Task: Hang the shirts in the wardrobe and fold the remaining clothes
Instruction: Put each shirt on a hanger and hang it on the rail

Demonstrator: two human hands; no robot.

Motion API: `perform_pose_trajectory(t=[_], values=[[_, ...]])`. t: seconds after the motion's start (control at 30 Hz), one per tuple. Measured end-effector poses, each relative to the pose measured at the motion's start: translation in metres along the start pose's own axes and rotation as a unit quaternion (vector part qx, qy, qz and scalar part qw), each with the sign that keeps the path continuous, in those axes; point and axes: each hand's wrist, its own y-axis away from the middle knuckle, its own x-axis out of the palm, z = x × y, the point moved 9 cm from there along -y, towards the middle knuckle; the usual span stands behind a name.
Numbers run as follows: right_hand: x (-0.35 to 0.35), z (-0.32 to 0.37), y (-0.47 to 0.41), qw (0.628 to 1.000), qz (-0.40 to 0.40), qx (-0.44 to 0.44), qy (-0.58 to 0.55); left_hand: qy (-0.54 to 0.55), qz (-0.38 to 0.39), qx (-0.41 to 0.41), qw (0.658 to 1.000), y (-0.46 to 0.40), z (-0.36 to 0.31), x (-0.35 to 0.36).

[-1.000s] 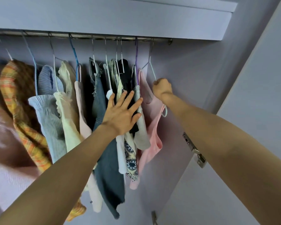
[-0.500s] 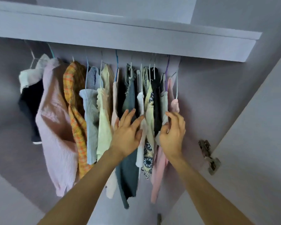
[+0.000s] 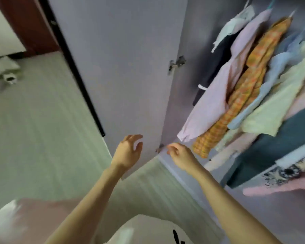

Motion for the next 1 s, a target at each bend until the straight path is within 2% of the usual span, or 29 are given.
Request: perform_pose_trajectory(t=[0.1,0.2,0.3,0.37,0.53,0.7,0.77,0.87,0.97,1.0], values=[[0.118,0.051,-0.002,0.989,0.14,-0.032,0.035,0.021,-0.059,-0.131,0.989,0.047,0.114,-0.066],[0.215,0.104,0.0,0.968,0.239,-0.06,0.04,0.022,-0.11,-0.214,0.97,0.095,0.198,-0.126],[0.303,0.165,0.009,0.941,0.322,-0.094,0.047,0.033,-0.176,-0.291,0.94,0.147,0.265,-0.187],[0.342,0.203,0.012,0.928,0.346,-0.13,0.055,0.038,-0.21,-0.327,0.921,0.175,0.295,-0.217],[0.462,0.292,0.022,0.861,0.449,-0.217,0.104,0.051,-0.317,-0.438,0.84,0.258,0.369,-0.282],[0.569,0.357,0.014,0.8,0.527,-0.254,0.133,0.066,-0.384,-0.519,0.76,0.306,0.427,-0.315],[0.606,0.387,0.007,0.783,0.552,-0.254,0.128,0.069,-0.407,-0.54,0.733,0.314,0.447,-0.33],[0.666,0.451,-0.011,0.737,0.598,-0.287,0.132,0.068,-0.471,-0.573,0.667,0.315,0.484,-0.374],[0.71,0.526,-0.025,0.706,0.616,-0.324,0.134,0.067,-0.526,-0.585,0.613,0.303,0.511,-0.432],[0.723,0.548,-0.027,0.7,0.615,-0.338,0.134,0.059,-0.537,-0.585,0.605,0.3,0.515,-0.449]])
